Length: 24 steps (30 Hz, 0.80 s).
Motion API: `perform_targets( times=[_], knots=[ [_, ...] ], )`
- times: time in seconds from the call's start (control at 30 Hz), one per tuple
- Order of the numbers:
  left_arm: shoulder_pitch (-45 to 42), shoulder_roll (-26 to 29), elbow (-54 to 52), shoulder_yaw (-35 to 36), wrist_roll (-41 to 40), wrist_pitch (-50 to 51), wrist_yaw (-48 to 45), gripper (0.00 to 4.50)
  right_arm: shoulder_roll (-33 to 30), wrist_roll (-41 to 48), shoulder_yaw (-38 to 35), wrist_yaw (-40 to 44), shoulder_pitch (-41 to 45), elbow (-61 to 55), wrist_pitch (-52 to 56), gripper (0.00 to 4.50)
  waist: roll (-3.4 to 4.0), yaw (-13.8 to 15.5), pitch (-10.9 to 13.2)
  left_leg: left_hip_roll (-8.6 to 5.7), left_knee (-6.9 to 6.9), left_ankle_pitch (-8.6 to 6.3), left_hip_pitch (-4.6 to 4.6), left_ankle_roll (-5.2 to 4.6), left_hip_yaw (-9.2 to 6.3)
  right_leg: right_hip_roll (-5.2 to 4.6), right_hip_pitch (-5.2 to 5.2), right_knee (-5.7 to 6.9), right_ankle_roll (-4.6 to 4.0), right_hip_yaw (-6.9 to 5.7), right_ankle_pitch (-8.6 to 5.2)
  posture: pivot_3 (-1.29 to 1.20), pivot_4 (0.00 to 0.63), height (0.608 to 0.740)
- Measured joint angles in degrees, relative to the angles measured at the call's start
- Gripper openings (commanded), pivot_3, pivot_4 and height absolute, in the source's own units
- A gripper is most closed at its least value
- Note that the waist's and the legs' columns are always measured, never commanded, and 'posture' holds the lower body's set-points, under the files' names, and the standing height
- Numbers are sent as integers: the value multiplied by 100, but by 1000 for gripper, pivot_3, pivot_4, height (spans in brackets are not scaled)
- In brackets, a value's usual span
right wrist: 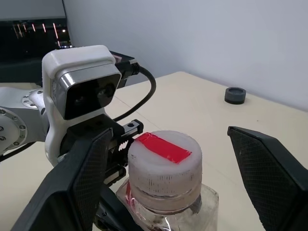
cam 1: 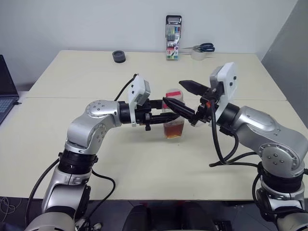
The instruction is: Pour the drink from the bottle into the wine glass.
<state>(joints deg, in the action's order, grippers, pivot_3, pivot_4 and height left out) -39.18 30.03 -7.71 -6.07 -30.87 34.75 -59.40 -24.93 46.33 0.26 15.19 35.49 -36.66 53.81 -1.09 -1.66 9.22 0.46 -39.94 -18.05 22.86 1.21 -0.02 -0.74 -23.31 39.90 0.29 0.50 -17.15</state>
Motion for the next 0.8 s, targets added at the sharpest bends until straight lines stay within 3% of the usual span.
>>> perform_targets(
  times=[0.1,0.2,0.4,0.67,0.8],
  knots=[
    [-1,0,43,0,0,0,-5,1995,-4,-33,113,106,-3,1,-42,4087,0,-1,0,0,0,0,0,0,0,0,0,0,0,-1,0,0,150,740],
    [-1,-1,49,0,7,-6,-4,1995,-5,-74,128,152,-8,2,-79,3544,0,-1,0,0,0,0,0,-1,0,0,0,0,0,0,0,0,150,740],
    [0,-13,49,-4,52,-19,0,1995,-6,-198,117,211,-7,46,-129,1751,0,-1,0,0,0,-1,0,-1,0,0,0,0,0,-1,0,0,150,740],
    [4,-23,26,-5,51,-22,6,1995,-87,-244,115,259,27,36,-154,1751,0,-1,0,0,0,-1,0,-1,0,0,0,0,0,0,0,0,150,740],
    [19,1,-79,19,42,-23,0,1995,-626,-483,137,633,458,-26,-387,1751,7,-1,3,-1,0,-5,-1,-9,1,0,-1,0,0,1,0,0,150,740]
  ],
)
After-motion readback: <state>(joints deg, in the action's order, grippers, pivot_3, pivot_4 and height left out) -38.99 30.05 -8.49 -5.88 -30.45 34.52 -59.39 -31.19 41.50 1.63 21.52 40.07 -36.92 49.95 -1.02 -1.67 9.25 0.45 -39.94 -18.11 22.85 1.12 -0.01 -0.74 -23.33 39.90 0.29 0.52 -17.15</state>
